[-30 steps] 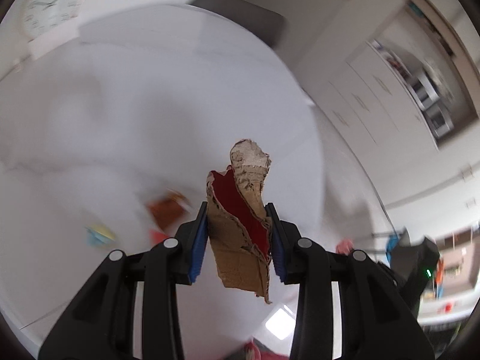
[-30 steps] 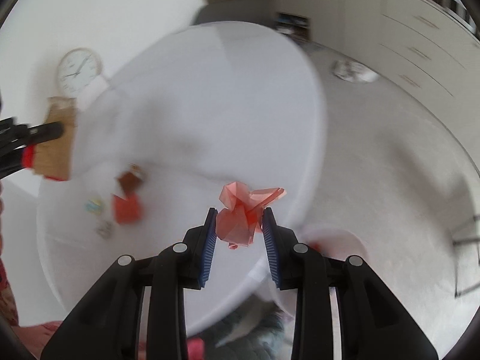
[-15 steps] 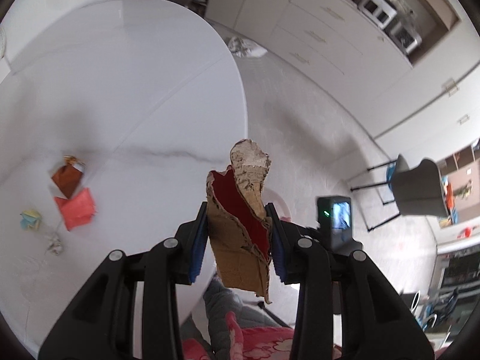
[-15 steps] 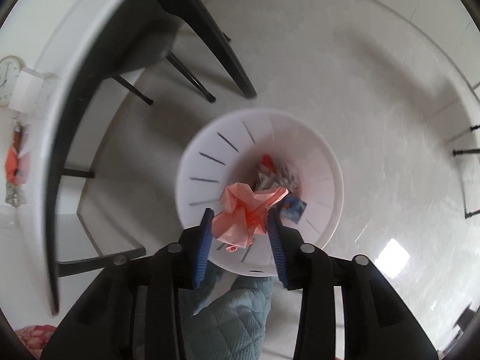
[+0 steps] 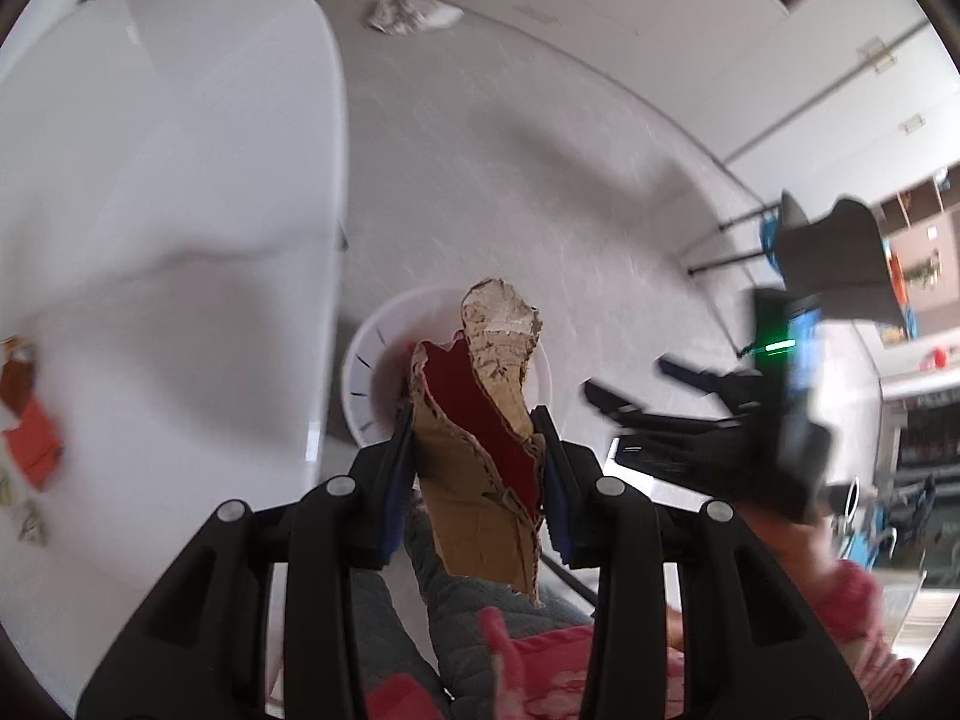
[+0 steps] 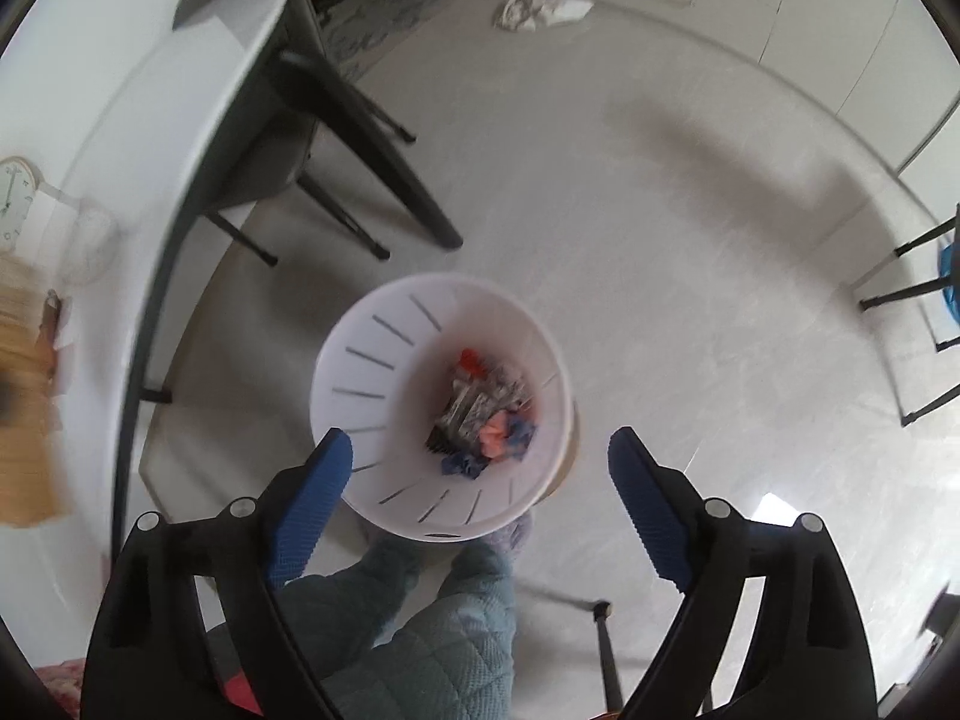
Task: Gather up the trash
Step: 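Carry both items to the bin, open the right then the left gripper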
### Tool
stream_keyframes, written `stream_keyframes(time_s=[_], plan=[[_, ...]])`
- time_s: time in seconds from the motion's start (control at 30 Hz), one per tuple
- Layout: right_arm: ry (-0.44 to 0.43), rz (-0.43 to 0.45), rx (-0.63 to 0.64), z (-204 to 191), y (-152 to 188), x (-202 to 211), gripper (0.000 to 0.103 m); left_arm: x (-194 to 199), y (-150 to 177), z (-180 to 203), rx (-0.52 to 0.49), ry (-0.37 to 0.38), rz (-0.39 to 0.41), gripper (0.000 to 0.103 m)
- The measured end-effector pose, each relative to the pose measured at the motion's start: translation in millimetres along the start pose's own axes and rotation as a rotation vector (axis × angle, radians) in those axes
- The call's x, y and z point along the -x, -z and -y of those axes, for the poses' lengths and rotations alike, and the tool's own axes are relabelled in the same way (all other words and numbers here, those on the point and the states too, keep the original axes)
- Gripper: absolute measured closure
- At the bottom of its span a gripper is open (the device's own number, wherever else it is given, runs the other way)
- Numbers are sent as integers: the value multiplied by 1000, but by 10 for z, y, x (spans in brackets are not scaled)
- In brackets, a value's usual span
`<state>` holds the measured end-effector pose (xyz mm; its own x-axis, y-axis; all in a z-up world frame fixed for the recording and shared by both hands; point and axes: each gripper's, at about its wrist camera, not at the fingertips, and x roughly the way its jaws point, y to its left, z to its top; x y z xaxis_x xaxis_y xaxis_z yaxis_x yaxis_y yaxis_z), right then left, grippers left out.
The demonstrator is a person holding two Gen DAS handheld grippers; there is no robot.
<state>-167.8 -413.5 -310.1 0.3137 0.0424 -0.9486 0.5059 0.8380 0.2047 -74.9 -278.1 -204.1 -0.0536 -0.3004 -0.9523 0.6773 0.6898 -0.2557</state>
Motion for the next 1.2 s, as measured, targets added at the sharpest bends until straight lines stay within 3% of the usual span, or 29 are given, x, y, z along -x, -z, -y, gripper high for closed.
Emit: stream_keyframes(time_s=[0.27,0.6,0.67,0.77,0.9,1.03,1.2], plan=[[6,66,19,102,47,402,12,-776,42,85,-14,21,-119,66],[26,33,-50,371,130,196,12,-1557,156,88,-58,-106,-177,66],[29,25,-65,411,145,165,12,-1635,148,134,-65,-108,-187,61],[42,26,-79,433,160,164,12,-1653,131,183,-66,-105,-192,52],[42,38,-93,458,137,210,12,-1467,86,209,-52,-106,-150,32],[37,66,-103,446,94,311,12,-1117,23,254,-48,-102,-76,21],[32,114,-94,387,9,524,12,-540,-29,278,-20,-74,18,15]])
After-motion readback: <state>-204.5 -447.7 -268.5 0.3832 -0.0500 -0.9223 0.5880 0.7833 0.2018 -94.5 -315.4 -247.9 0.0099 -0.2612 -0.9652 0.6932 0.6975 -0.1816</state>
